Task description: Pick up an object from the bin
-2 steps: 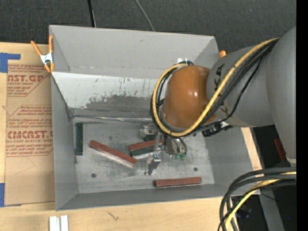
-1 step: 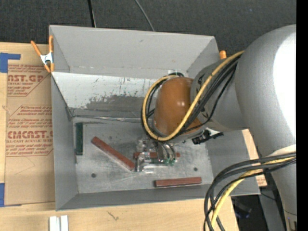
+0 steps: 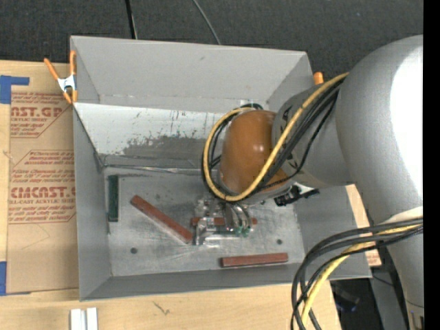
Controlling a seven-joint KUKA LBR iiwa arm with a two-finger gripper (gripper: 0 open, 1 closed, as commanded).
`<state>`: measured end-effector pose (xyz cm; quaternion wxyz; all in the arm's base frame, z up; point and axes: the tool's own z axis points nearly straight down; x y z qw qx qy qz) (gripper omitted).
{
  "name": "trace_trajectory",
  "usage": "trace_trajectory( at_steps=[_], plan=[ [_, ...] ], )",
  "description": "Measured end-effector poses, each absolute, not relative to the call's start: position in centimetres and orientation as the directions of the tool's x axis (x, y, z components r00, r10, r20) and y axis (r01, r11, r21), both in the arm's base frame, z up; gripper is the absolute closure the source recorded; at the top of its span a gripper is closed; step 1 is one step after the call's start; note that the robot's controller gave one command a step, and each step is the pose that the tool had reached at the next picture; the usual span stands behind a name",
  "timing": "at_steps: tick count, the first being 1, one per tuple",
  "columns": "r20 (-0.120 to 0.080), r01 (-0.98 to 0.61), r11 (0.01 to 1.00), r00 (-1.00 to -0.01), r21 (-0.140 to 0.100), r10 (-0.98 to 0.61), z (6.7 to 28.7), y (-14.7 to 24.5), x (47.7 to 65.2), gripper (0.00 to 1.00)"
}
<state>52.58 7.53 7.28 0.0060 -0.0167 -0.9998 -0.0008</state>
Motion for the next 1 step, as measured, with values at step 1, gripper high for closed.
trace_trajectory(
  at_steps=[1],
  plan=[
    [0.007, 0.035, 0.999, -0.999, 0.001, 0.035, 12.42, 6.32, 51.52, 1.00]
  ],
)
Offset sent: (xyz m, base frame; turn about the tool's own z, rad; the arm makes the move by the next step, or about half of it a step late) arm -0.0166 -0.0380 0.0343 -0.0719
